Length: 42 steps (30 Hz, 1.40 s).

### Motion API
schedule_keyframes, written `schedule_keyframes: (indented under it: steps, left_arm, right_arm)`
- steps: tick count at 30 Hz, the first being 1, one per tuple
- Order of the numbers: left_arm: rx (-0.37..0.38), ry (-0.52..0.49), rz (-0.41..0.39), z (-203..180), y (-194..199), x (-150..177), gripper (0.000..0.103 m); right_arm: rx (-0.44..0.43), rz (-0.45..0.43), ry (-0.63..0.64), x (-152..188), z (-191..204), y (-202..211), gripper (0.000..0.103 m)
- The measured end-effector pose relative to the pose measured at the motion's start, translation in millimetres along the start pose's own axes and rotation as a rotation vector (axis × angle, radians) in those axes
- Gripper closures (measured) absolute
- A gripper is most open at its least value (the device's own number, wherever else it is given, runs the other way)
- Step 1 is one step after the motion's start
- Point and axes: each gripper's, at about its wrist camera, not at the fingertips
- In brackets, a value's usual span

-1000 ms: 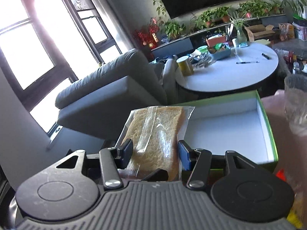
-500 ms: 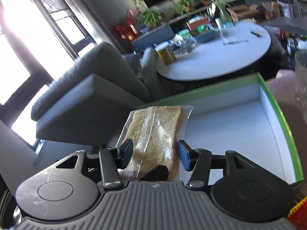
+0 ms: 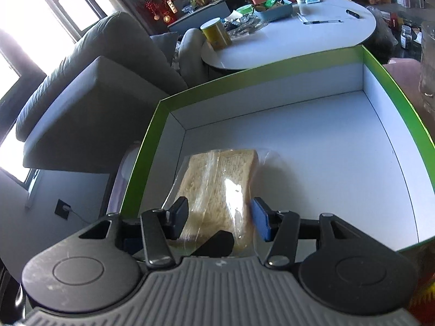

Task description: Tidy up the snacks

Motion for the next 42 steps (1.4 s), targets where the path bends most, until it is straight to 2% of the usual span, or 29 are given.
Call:
schedule_keyframes:
  steps: [3,8,17,22,26,28,31,37,42]
  left_arm:
    - [-0.013,-0.001,0.014,-2.1,1.5,1.4,0.033]
    - [-0.008,-0.006,0.027,-7.2,10.4,9.9,0.031]
    - [-0.023,-0.004,0.000,-9.7,36.4,31.7,0.023]
    - [-0.038,0.034,0.001,-8.8,53.5,32.3,0.015]
    - [-0.076,-0.014,-0.019,-21.2,68.0,39.2,0.015]
    - [-0.068,-0.022,-0.037,-26.9,76.9,42.5,0.015]
    - [-0.048,-0.001,-0.067,-33.1,90.9,47.3,0.014]
    - [-0.060,0.041,-0.100,-38.7,109.2,59.3,0.010]
    - [-0.102,0.054,-0.088,-37.5,121.7,79.1,0.010]
  right_arm:
    - [-0.013,0.035,-0.011,1.4,-3.3,1.6,0.017]
    - [-0.017,0.043,0.026,12.8,-1.3,9.0,0.017]
    - [-0.060,0.057,0.092,37.1,5.3,25.2,0.017]
    - [-0.081,0.013,0.152,44.6,10.9,47.6,0.017]
    - [-0.138,0.013,0.125,46.2,3.6,66.1,0.017]
    - [-0.162,0.001,0.104,46.0,-2.5,77.0,0.017]
    - [-0.174,-0.037,0.095,46.5,-7.7,94.0,0.017]
    - [-0.187,-0.122,0.126,60.8,-16.0,128.9,0.017]
    - [-0.234,-0.115,0.145,78.3,-18.8,140.8,0.017]
Point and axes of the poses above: each gripper's, at about its wrist camera, not at the fingertips, and y roughly against the way its jaws point, z to its left, x to its underside, and after that the axes turned 6 degrees about x, right-handed
